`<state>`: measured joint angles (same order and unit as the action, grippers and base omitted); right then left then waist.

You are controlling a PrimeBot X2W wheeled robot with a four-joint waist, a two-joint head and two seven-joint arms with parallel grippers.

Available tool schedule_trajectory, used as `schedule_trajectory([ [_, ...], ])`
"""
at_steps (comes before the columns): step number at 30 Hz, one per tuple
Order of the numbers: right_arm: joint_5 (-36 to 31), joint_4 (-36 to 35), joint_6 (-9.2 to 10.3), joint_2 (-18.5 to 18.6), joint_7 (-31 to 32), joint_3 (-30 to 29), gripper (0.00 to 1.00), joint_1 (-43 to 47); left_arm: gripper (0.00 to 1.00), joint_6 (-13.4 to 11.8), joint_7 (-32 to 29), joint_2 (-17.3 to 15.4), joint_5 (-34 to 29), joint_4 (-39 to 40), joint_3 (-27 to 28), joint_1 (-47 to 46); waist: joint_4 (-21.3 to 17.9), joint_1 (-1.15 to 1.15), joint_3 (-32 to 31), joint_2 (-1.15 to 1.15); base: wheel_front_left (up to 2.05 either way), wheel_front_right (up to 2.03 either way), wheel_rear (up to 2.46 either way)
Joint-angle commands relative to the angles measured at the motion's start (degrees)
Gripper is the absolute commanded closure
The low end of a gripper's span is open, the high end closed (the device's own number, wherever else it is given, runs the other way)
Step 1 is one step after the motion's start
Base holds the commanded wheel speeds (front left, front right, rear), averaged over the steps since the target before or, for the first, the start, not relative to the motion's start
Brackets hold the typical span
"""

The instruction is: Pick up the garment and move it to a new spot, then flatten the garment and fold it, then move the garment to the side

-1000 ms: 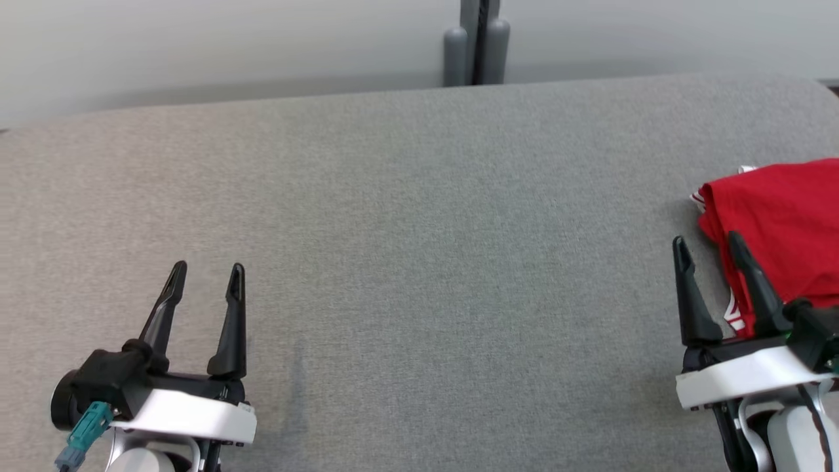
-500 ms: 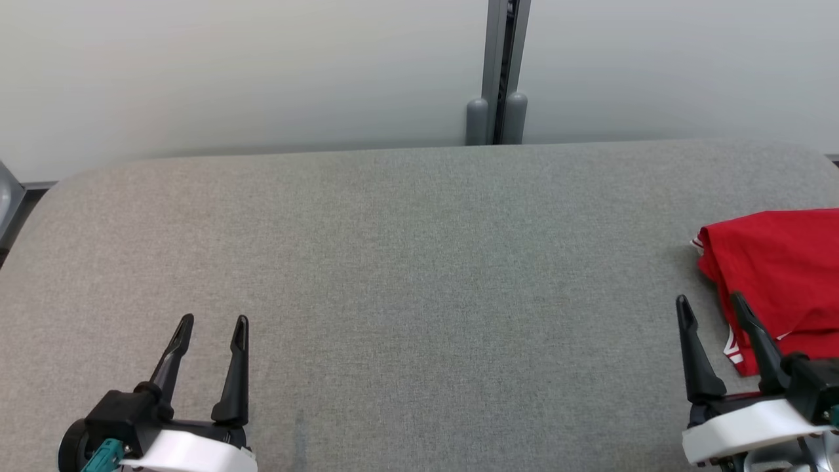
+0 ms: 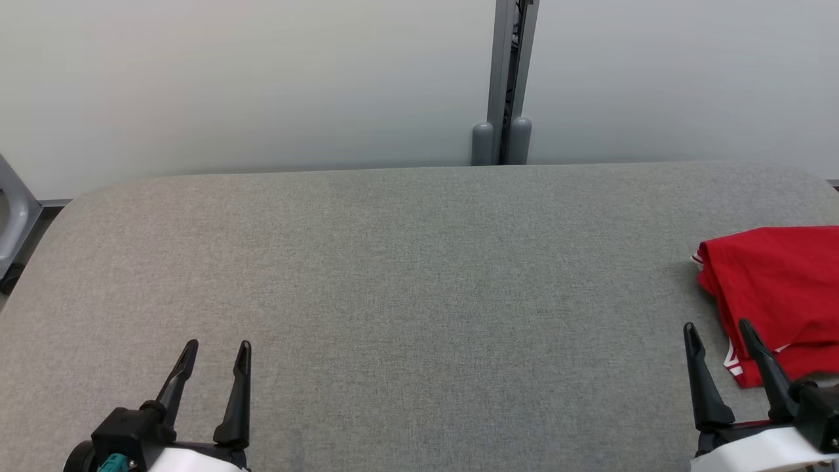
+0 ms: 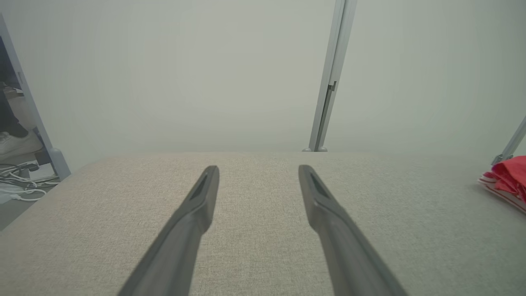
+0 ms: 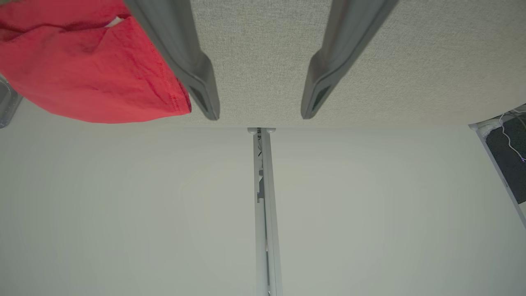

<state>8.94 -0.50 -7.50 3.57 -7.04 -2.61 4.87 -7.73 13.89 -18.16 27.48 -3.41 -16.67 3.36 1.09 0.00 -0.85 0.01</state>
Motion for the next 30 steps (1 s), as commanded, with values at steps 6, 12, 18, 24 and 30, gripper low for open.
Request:
schedule_trajectory([
  [6, -0.5, -0.8, 0.01, -0.1, 0.5, -0.4, 0.00, 0.6, 0.00, -0.4, 0.3, -0.5, 0.2, -0.1, 0.5, 0.4, 0.1, 0.00, 0.2, -0.01, 0.00, 0.00, 0.00],
  [12, -0.5, -1.0, 0.01, -0.3, 0.5, -0.5, 0.00, 0.6, 0.00, -0.5, 0.4, -0.5, 0.3, -0.1, 0.5, 0.3, -0.1, 0.00, 0.3, -0.01, 0.00, 0.00, 0.00],
  [18, -0.4, -1.0, 0.01, -0.4, 0.4, -0.7, 0.00, 0.9, 0.00, -0.7, 0.5, -0.5, 0.5, -0.1, 0.4, 0.1, -0.1, 0.00, 0.4, -0.01, 0.00, 0.00, 0.00],
  [24, -0.3, -1.1, 0.01, -0.5, 0.6, -0.5, 0.00, 1.0, 0.00, -0.9, 0.5, -0.6, 0.7, 0.0, 0.3, 0.1, -0.2, 0.00, 0.5, -0.01, 0.00, 0.00, 0.00],
  [30, -0.2, -0.9, 0.01, -0.5, 0.5, -0.3, 0.00, 1.2, 0.00, -0.9, 0.6, -0.7, 0.8, 0.0, 0.3, 0.0, -0.3, 0.00, 0.5, -0.01, 0.00, 0.00, 0.00],
])
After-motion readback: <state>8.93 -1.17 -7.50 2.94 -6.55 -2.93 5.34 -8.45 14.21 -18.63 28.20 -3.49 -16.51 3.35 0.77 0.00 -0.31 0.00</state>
